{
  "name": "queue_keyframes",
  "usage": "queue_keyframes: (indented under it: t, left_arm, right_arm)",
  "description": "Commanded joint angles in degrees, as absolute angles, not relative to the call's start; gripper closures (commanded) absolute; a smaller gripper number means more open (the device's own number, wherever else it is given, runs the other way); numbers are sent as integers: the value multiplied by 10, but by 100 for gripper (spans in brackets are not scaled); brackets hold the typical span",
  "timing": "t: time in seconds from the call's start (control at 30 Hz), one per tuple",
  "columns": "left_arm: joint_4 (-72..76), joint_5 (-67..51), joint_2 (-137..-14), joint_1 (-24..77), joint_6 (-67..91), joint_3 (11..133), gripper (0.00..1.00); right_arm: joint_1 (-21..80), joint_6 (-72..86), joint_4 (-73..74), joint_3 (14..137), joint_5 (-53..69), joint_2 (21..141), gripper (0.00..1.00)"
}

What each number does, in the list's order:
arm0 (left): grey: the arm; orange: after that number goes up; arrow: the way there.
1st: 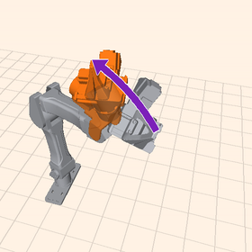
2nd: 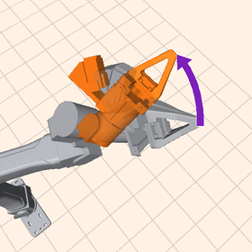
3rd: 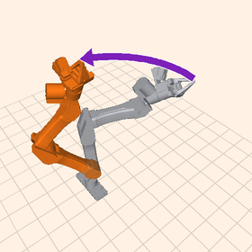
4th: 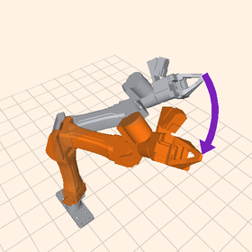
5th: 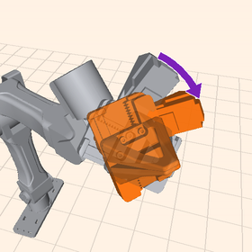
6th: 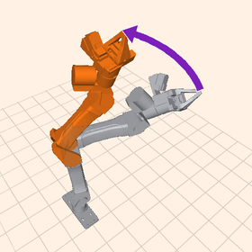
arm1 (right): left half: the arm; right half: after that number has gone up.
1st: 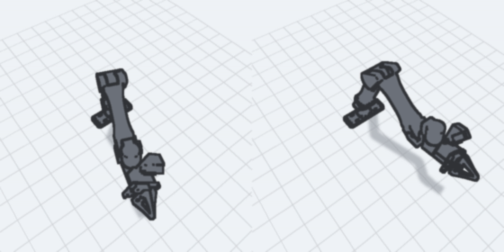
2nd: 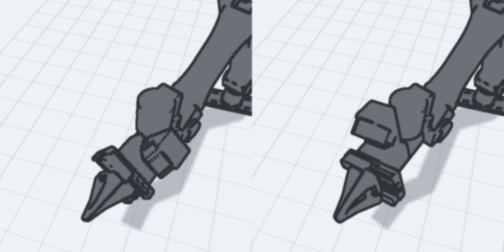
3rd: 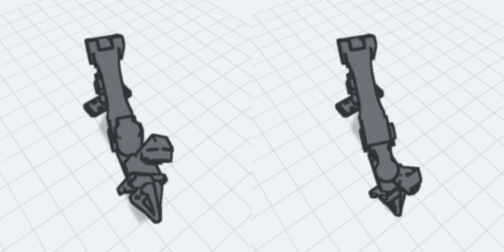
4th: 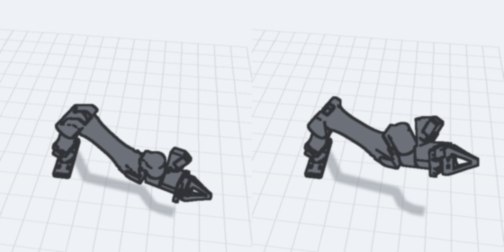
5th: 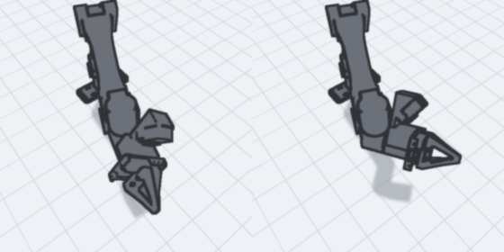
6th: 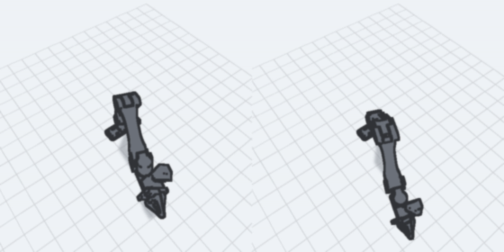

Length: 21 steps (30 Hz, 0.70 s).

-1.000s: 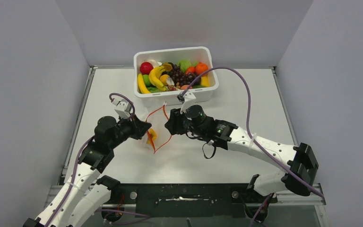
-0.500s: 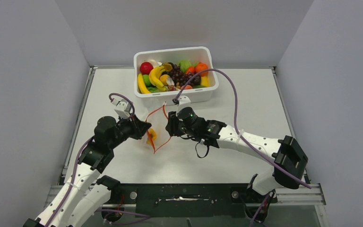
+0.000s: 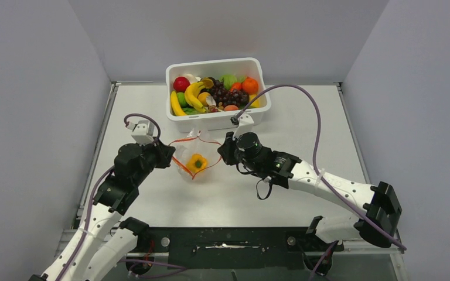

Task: Place the food in the zip-top bag and seal the zipper
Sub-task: Adjust the zipper food storage bag at the center of the board.

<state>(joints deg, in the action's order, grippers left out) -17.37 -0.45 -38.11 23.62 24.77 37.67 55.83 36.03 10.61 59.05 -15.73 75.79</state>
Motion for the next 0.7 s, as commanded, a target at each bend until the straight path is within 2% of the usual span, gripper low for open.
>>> queue_keyframes:
  t: [0.0,0.2,0.27,0.57,0.67]
  left_arm:
    - [-174,63,-374,234,237,426,100]
    - [-119,-92,-369,234,237,395,100]
    - [-116,-124,-369,235,231,383,100]
    - [-116,-149,-390,236,222,379,100]
    - [-115,-159,-393,236,221,379,100]
  right_arm:
    - [554,368,73,577,-172,734,100]
    - [554,374,60,580,-139,752,100]
    - [554,366,57,584,-125,752,97]
    - [552,332,82,631,-121,749,63]
    - [547,307,111,663,-125,754,48]
